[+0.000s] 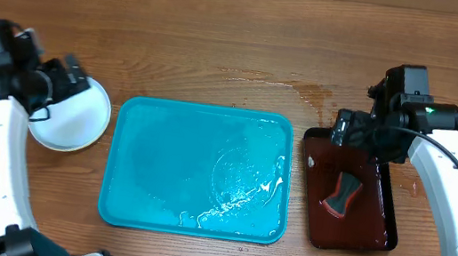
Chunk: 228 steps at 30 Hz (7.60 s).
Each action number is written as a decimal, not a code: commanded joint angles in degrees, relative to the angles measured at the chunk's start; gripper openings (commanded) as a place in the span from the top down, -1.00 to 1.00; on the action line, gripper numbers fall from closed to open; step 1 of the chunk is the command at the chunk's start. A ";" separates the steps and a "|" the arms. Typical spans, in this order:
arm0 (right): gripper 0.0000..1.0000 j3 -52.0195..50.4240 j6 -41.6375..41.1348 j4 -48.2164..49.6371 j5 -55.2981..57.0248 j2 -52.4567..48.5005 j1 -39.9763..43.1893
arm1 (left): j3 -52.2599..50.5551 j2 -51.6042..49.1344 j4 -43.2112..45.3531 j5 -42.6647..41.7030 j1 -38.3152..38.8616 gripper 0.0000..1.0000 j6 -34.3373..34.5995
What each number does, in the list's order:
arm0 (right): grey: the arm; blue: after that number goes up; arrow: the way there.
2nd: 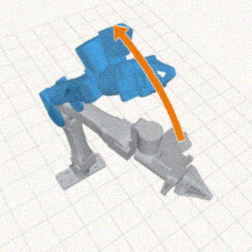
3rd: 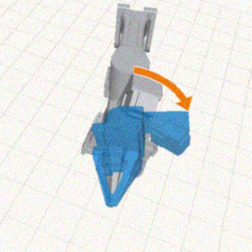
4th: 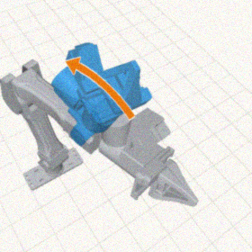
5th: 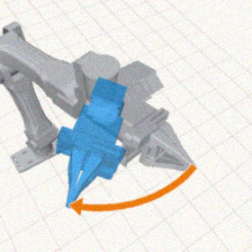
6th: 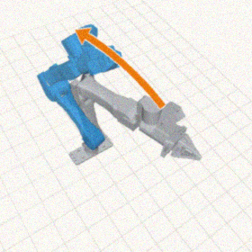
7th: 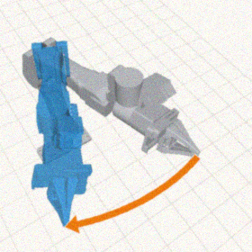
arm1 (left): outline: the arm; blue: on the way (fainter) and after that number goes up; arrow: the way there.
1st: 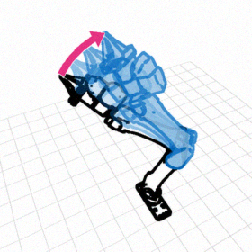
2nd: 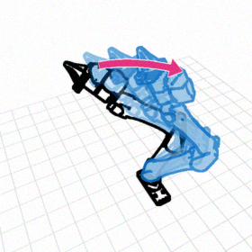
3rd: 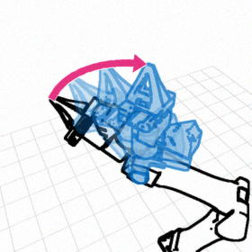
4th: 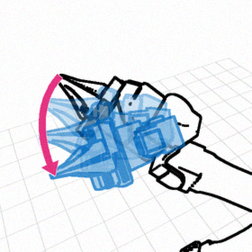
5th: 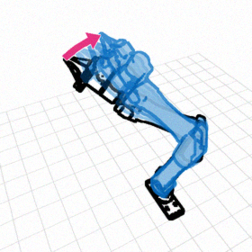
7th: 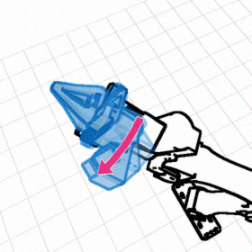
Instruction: Clean dirty plates on tray and stack at the side
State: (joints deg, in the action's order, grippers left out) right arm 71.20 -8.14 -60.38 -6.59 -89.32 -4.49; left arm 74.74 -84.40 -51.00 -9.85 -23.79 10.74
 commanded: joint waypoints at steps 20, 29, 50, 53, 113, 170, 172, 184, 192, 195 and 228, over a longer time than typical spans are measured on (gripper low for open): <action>-1.00 6.16 12.72 5.64 0.48 24.70 0.04 | 1.29 10.01 -1.22 1.49 25.59 -0.82 -14.91; -1.00 6.16 14.95 6.10 0.52 31.39 0.04 | 2.40 20.31 0.04 1.51 26.97 -0.82 -15.32; -1.00 6.12 15.91 3.91 11.67 38.16 0.04 | 3.23 31.17 -1.14 5.38 26.97 -1.00 -16.94; -1.00 6.12 15.91 3.87 11.69 38.16 0.04 | 3.23 31.17 -1.42 5.35 26.97 -0.99 -15.63; -1.00 6.12 15.47 -1.90 10.36 23.63 0.04 | 12.85 42.58 -15.78 10.49 26.97 -0.99 -15.91; -1.00 13.31 15.50 7.72 10.38 39.67 0.04 | 12.83 42.58 -16.59 10.47 26.97 -1.00 -15.91; -1.00 13.31 15.47 7.69 10.36 39.67 0.04 | 12.83 42.58 -16.61 10.47 26.97 -1.00 -15.91; -1.00 13.31 15.47 7.89 7.87 39.67 0.04 | 12.83 42.58 -16.72 10.47 26.97 -1.00 -15.91; -1.00 13.31 15.47 8.35 0.66 39.67 0.04 | 12.83 42.58 -16.72 10.47 26.97 -0.99 -15.91; -0.99 13.31 15.47 8.96 -1.79 39.67 0.04 | 12.83 42.58 -16.72 10.47 26.97 -1.00 -15.91; -1.00 13.29 15.69 6.27 -10.03 39.67 0.04 | 12.83 42.58 -16.72 10.47 26.97 -1.00 -15.91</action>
State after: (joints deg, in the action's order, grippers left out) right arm 83.24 7.51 -54.19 -16.53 -49.78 -4.49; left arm 87.42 -41.74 -67.77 -0.14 3.03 -4.69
